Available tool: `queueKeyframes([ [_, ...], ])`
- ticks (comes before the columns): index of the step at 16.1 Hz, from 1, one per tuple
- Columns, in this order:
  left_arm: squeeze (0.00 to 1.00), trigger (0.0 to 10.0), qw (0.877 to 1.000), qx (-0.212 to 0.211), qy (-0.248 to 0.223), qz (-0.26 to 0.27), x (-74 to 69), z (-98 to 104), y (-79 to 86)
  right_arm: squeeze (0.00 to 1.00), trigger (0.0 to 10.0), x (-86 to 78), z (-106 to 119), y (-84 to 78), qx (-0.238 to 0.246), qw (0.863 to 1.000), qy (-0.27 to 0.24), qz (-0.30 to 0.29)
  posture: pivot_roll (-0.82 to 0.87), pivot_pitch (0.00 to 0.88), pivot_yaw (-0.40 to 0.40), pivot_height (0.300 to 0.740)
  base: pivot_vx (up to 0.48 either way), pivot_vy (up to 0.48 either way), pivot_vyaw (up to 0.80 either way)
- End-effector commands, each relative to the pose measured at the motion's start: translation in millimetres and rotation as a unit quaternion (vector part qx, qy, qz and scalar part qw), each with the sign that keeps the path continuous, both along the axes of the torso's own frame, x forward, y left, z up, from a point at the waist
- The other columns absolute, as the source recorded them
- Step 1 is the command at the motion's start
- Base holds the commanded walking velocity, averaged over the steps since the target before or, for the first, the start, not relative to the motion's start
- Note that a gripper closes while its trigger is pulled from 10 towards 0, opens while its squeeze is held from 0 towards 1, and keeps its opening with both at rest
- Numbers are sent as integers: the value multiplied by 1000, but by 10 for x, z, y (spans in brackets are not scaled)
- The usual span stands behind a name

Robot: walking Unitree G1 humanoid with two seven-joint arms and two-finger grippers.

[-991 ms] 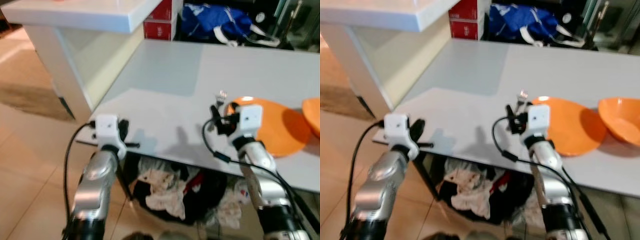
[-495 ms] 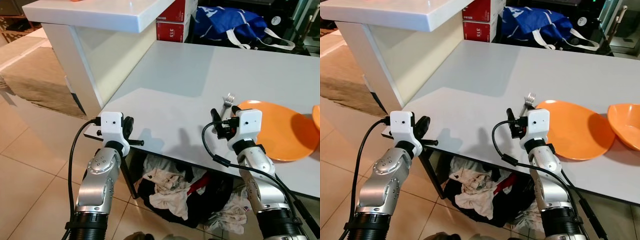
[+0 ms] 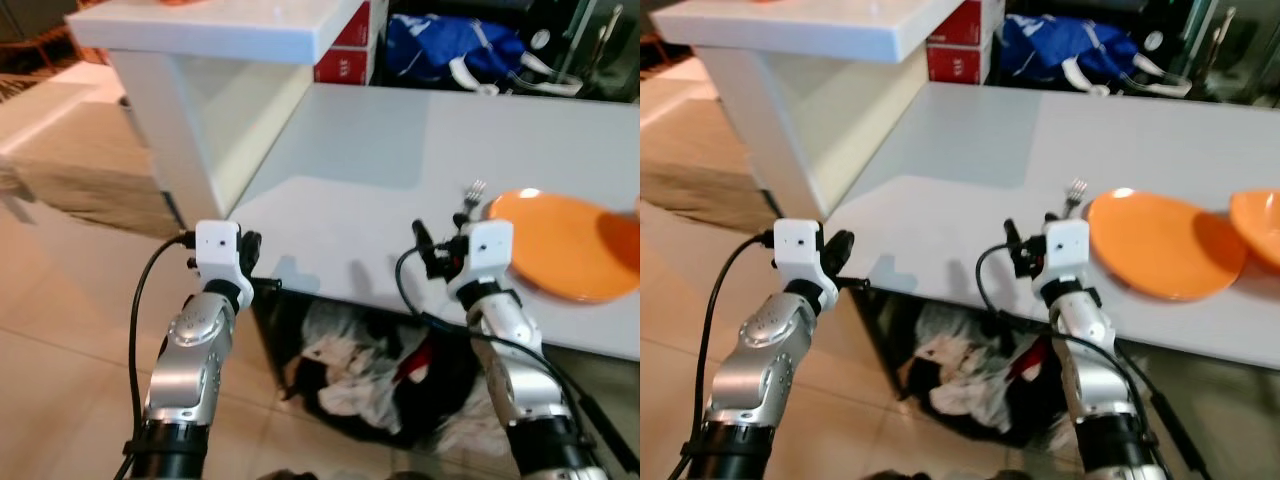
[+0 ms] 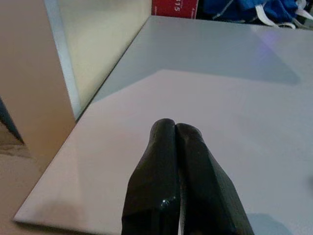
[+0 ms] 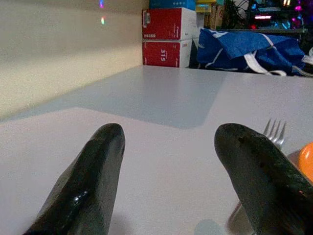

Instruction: Setting the table

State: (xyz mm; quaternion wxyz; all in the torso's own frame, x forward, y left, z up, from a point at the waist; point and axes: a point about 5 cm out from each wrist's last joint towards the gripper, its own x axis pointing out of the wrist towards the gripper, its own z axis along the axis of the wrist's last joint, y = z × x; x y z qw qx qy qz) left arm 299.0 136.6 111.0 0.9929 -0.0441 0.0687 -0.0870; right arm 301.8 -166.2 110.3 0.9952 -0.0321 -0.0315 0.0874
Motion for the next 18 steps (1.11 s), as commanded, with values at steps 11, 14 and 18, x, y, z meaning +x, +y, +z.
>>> queueKeyframes([
  [11,0,10000,1000,20,1,-15,65,-14,34,0,10000,-21,-36,41,-11,1000,4,5,-150,0,81,736,0,480,-397],
  [14,0,10000,999,30,-5,-12,90,-2,47,0,10000,-28,-38,71,-10,1000,4,8,-150,0,84,736,0,111,0],
  [18,0,10000,999,39,-19,-10,106,40,54,0,10000,-46,-50,64,-12,1000,5,9,-151,0,84,736,72,96,0],
])
